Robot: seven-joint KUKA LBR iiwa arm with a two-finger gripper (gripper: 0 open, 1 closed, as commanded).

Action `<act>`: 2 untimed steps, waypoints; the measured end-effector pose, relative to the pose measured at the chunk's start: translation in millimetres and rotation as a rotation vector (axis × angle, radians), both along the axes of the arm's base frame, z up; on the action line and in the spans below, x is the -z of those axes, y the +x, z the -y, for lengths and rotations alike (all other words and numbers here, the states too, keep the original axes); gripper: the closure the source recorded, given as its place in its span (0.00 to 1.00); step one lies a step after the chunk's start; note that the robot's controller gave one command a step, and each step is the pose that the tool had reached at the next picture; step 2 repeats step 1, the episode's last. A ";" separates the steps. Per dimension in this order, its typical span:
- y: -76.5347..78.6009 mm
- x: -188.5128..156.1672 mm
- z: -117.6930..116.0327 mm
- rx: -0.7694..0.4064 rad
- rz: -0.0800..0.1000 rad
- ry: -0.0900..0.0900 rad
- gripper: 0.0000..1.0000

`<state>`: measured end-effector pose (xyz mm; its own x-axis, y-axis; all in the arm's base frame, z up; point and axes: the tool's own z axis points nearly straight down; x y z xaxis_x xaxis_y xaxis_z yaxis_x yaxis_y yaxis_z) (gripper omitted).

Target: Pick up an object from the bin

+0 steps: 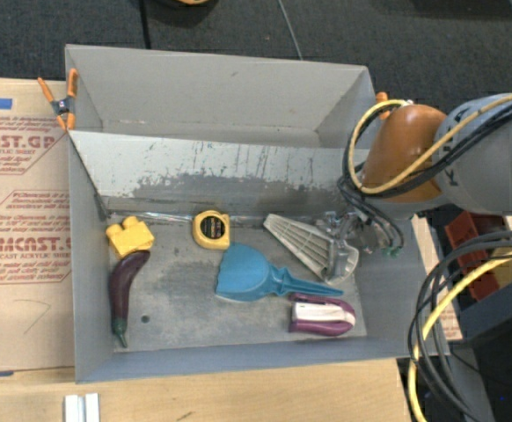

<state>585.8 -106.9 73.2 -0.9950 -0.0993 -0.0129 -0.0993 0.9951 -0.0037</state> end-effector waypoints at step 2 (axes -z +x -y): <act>-1.7 -11.1 -0.8 0.000 -0.006 0.002 1.00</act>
Offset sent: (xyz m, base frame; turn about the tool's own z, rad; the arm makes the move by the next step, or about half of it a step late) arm 0.0000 -0.0003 0.0088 0.0000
